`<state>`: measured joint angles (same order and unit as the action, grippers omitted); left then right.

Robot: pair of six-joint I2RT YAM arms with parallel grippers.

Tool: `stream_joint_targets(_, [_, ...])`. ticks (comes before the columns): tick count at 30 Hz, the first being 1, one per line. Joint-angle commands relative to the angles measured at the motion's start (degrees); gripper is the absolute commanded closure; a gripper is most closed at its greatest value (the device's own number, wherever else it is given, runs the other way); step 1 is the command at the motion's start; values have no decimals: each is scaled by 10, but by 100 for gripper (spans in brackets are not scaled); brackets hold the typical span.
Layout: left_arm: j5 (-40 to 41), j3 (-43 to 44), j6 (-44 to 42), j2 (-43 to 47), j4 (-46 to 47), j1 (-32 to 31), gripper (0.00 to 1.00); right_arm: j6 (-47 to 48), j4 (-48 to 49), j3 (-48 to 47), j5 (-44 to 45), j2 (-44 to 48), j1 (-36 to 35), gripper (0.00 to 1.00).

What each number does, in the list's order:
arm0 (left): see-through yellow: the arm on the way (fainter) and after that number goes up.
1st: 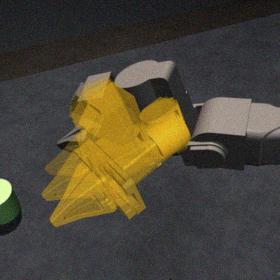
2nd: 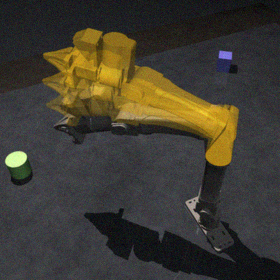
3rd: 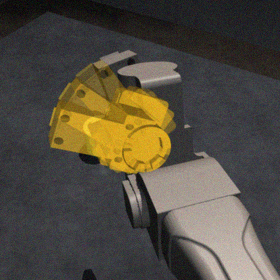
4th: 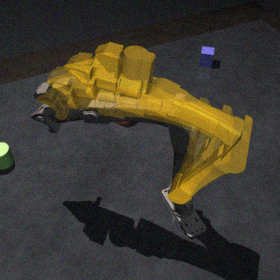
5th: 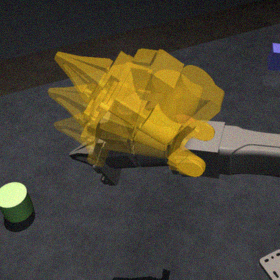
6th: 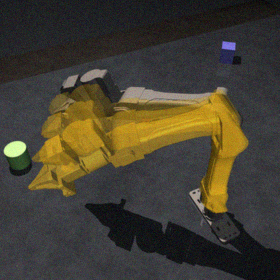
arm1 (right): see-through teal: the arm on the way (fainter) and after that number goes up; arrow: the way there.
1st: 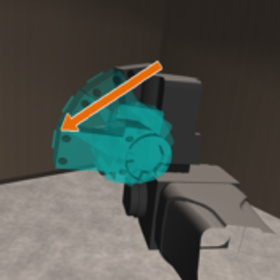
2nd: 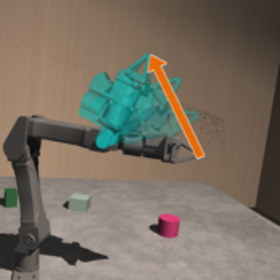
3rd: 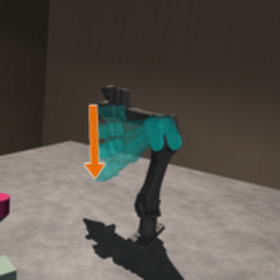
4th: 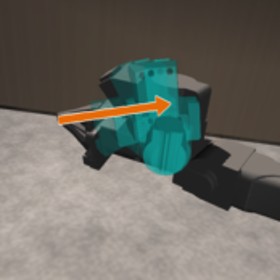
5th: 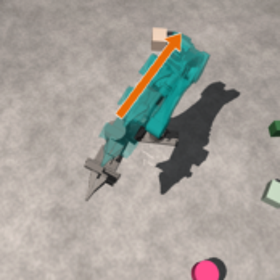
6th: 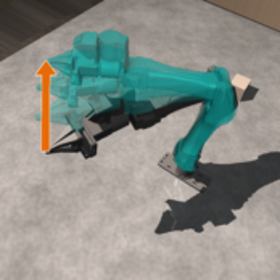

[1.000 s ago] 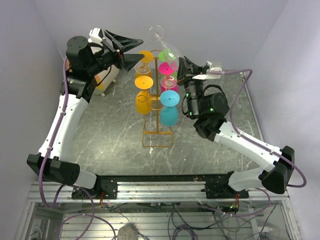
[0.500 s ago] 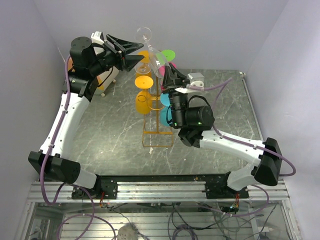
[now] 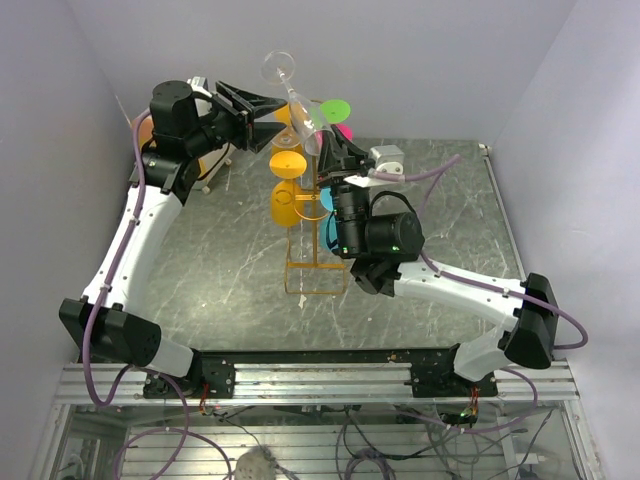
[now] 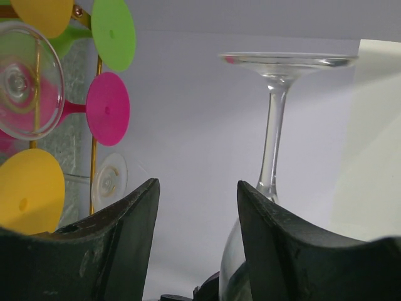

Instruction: Place the wine glass upside down on the wine glass rack

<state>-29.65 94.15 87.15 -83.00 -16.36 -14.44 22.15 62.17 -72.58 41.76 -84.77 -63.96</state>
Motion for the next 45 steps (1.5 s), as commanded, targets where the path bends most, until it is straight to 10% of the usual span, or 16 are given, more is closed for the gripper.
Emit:
stream_joint_targets(1, [5,-7,5,3,9,4,37,13,14,-26,8,-10,-11,100])
stream_joint_targets(33, [-25,-1,88,-1,102,22,38,25,-4,-56,19,-49,-29,100])
stream_joint_targets(45, [-33,-9,105,-1,128,22,62,57,17,-76,27,-80,-37,100])
